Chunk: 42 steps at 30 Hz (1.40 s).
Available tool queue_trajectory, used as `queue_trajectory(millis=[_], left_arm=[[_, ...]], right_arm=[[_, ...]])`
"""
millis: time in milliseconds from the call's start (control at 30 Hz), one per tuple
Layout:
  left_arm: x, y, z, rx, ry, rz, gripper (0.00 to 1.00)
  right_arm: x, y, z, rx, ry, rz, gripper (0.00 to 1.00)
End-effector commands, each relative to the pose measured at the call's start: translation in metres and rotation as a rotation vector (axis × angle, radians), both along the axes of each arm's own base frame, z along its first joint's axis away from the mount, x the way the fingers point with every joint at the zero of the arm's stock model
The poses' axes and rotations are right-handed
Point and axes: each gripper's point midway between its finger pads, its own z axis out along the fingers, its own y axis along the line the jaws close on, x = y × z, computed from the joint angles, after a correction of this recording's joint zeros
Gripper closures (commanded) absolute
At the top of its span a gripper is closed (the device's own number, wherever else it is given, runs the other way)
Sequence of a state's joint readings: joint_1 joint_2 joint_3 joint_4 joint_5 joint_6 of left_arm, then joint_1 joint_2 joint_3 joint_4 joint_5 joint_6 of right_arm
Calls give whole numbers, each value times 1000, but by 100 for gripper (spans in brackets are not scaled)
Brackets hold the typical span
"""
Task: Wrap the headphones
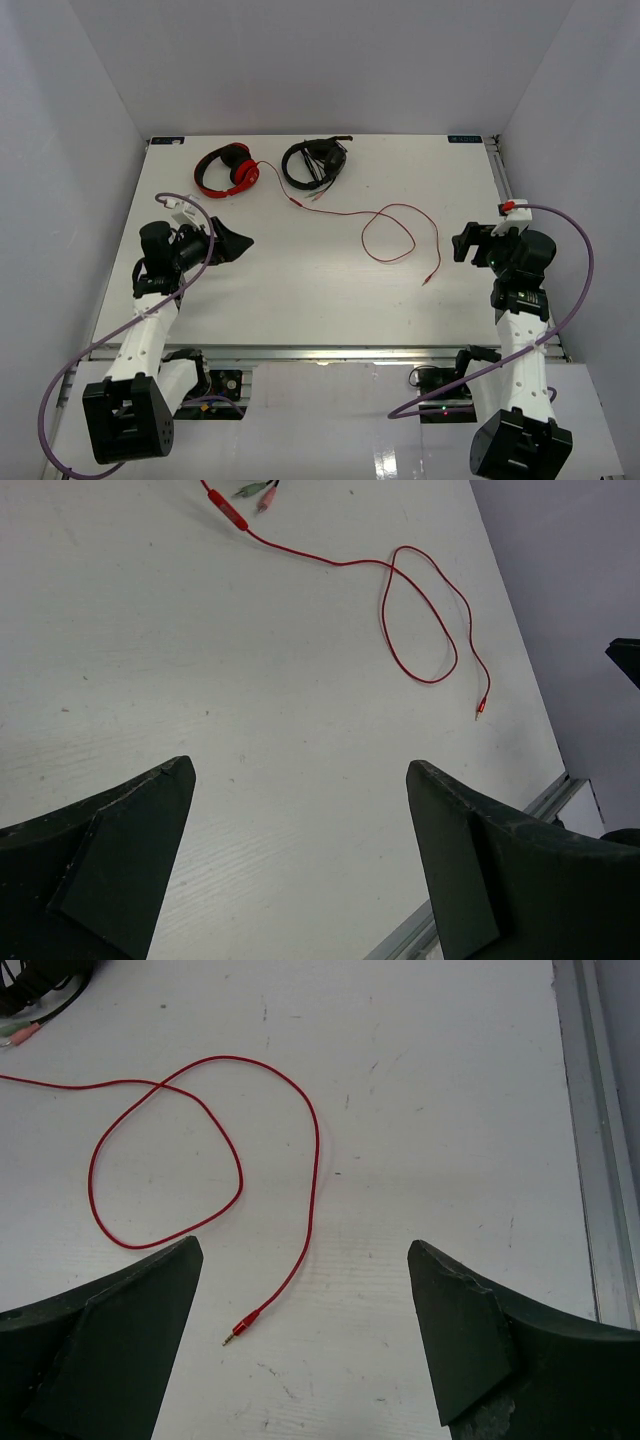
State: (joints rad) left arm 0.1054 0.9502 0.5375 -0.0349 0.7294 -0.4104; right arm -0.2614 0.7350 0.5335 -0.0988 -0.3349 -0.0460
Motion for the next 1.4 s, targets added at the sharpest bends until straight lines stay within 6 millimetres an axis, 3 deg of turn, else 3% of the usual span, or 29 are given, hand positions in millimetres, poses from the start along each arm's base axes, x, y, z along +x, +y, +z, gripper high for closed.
queue_trajectory(millis=[0,100,167,233,333,467,567,767,1033,1100,1367], left_arm=[[1,-6,25,20,-115,-48,2],[2,-6,25,19,-116,-43,2],[3,-6,24,16,-110,-40,2],[2,-7,22,5,-99,-47,2],[3,-8,14,-8,-64,-53,2],[7,-5,11,13,-53,-39,2],[5,-3,7,27,-44,-34,2],[21,15,-10,40,36,93,2],[84,93,-59,-160,536,501,2],[100,104,-69,-193,624,545,2],[163,132,-76,-197,671,629,2]], right_arm=[[5,-1,11,28,-40,-16,10],[-2,17,0,-73,-47,168,10],[-22,58,-8,-96,-81,470,10],[-33,80,-4,-122,-144,667,10],[-40,101,11,-55,-190,823,10],[-34,105,-10,52,-102,832,10],[-33,99,-26,11,-72,803,10],[-29,94,-25,14,-38,767,10],[-26,90,-26,-13,-10,754,10],[-26,90,-25,-36,-19,753,10],[-29,90,-25,-116,-63,764,10]])
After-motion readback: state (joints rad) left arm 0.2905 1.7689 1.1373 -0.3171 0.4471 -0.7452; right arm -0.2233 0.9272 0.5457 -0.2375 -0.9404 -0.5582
